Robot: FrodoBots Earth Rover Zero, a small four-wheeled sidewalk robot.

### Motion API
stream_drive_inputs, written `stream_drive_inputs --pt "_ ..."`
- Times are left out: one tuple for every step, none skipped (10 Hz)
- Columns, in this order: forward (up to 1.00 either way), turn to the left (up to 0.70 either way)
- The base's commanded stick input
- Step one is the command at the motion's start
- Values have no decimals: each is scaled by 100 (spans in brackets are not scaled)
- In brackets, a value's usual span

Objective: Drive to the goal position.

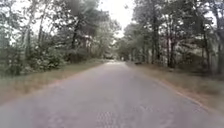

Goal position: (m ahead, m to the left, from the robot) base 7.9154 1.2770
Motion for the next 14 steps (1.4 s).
stream_drive_inputs --pt "70 -14" --pt "70 -14" --pt "70 -14" --pt "70 -14" --pt "70 -14" --pt "70 -14" --pt "70 -14" --pt "70 -14" --pt "70 -14" --pt "70 -6" --pt "70 0" --pt "70 0" --pt "70 0" --pt "70 0"
